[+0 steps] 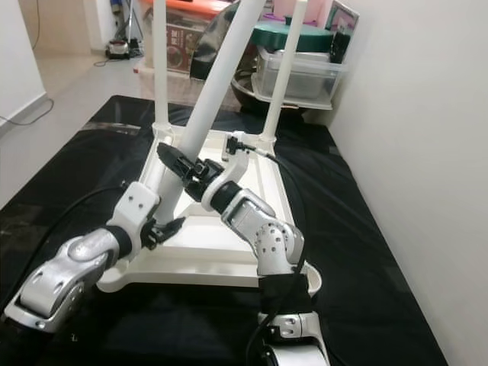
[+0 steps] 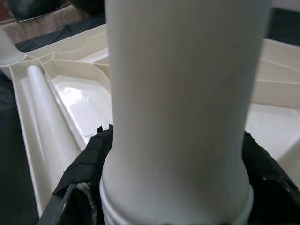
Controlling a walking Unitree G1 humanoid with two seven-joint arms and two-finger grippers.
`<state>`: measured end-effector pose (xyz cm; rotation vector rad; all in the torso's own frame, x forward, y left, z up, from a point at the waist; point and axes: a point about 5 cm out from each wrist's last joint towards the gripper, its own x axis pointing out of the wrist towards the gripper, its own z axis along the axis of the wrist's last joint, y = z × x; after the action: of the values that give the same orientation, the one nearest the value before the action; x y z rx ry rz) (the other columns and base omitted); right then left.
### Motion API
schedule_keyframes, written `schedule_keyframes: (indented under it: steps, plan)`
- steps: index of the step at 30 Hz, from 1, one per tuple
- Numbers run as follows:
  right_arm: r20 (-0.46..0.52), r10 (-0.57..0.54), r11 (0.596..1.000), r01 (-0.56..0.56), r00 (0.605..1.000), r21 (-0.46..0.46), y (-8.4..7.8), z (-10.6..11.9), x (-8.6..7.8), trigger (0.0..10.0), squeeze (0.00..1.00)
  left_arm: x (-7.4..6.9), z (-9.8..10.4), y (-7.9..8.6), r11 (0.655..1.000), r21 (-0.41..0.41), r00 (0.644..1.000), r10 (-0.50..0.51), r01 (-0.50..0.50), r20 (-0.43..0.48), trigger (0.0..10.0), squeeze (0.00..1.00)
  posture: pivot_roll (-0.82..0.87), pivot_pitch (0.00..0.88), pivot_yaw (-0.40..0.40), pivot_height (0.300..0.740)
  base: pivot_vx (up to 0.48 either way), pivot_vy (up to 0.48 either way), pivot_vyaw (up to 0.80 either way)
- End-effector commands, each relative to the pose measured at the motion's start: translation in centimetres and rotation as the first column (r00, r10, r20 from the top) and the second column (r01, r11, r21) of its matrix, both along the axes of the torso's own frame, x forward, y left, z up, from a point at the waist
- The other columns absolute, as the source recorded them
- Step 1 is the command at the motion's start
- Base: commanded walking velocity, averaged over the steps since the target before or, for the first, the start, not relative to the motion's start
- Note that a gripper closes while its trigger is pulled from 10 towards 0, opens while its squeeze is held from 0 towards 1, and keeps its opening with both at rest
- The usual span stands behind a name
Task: Building children table
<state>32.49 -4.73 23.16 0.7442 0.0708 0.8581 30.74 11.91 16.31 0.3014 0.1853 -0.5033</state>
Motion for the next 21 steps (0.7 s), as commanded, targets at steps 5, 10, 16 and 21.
schedule_keyframes:
  steps: [5,10,16,21]
  plan:
    - [-0.024,0.001,1.0,-0.001,1.0,0.006,0.7,-0.5,-0.5,10.0,0.0,0.2,-0.5,-0.6,0.999,0.043,1.0,-0.008,0.008,0.0,10.0,0.0,0.11,0.0,-0.129,0.74,0.0,0.0,0.0]
    - [-0.072,-0.04,0.999,0.04,0.997,-0.008,0.7,-1.2,-0.4,10.0,0.0,0.3,-0.9,-1.1,0.997,0.076,1.0,-0.013,0.013,0.0,10.0,0.0,0.11,0.0,-0.128,0.74,0.0,0.0,0.0]
    - [-0.021,-0.177,0.98,0.174,0.984,-0.092,1.1,-1.8,0.2,10.0,0.0,-0.6,-0.7,-3.6,0.989,0.065,0.991,-0.133,0.133,-0.007,10.0,0.0,0.12,0.0,-0.127,0.74,0.0,0.0,0.0]
    - [-0.016,-0.275,0.956,0.272,0.961,-0.109,0.3,-2.1,0.9,10.0,0.0,-1.3,-1.0,-4.5,0.979,0.075,0.982,-0.187,0.188,-0.017,10.0,0.0,0.12,0.0,-0.126,0.74,0.0,0.0,0.0]
